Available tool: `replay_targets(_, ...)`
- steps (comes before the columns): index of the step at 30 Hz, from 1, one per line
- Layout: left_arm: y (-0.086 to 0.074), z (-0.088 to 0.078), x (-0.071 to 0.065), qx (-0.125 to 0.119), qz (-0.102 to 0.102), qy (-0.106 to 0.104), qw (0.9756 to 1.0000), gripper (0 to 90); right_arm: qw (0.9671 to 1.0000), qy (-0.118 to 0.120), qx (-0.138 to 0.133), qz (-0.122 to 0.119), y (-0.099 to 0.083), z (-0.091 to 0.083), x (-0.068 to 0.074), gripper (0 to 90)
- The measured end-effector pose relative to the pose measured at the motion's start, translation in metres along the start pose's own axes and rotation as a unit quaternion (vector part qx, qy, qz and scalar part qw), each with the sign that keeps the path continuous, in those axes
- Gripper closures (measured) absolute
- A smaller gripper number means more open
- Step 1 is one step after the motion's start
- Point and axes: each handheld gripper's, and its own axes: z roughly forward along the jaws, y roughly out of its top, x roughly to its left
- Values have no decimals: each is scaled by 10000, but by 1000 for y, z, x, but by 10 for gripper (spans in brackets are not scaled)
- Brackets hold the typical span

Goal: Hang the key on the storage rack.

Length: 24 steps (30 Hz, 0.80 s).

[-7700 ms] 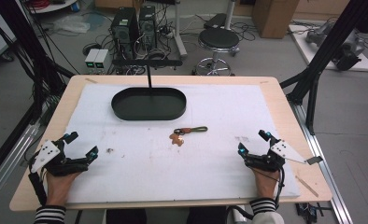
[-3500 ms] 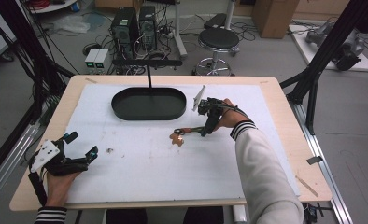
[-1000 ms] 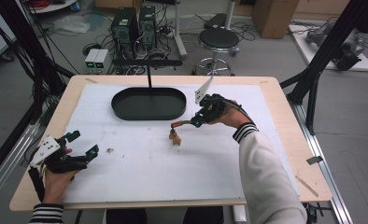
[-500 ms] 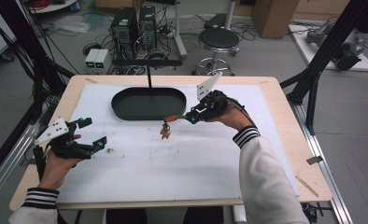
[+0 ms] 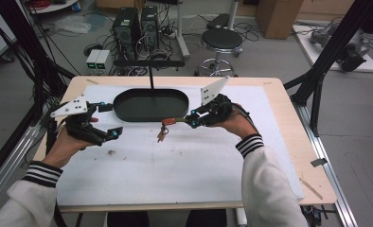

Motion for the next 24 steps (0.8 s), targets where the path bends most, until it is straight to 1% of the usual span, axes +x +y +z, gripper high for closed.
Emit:
replay_targets(2,7,6,-1,53,67,-115,9999,17,10000,-26,-30,-26,2,1,2,795)
replay_targets(4,12,11,-1,162,88,-257,9995,17,10000,-32,-71,-50,4,1,4,795)
replay_targets(8,22,25,-3,344,184,-488,9980,17,9999,-41,-106,-96,7,2,7,795)
replay_targets(12,31,38,-5,550,249,-607,9963,17,9999,-48,-110,-119,9,2,10,795)
replay_targets(15,37,51,-8,723,334,-737,9941,17,9998,-51,-127,-135,9,2,12,795)
replay_targets(18,43,62,-11,894,456,-859,9912,17,9998,-82,-143,-142,10,1,14,795)
replay_targets(20,46,69,-14,922,460,-953,9901,17,9998,-90,-134,-149,10,1,15,794)
replay_targets(22,50,76,-17,1000,535,-1031,9882,17,9997,-89,-147,-159,11,1,16,795)
replay_targets(24,53,80,-19,1051,567,-1104,9867,17,9997,-96,-127,-165,12,1,16,795)
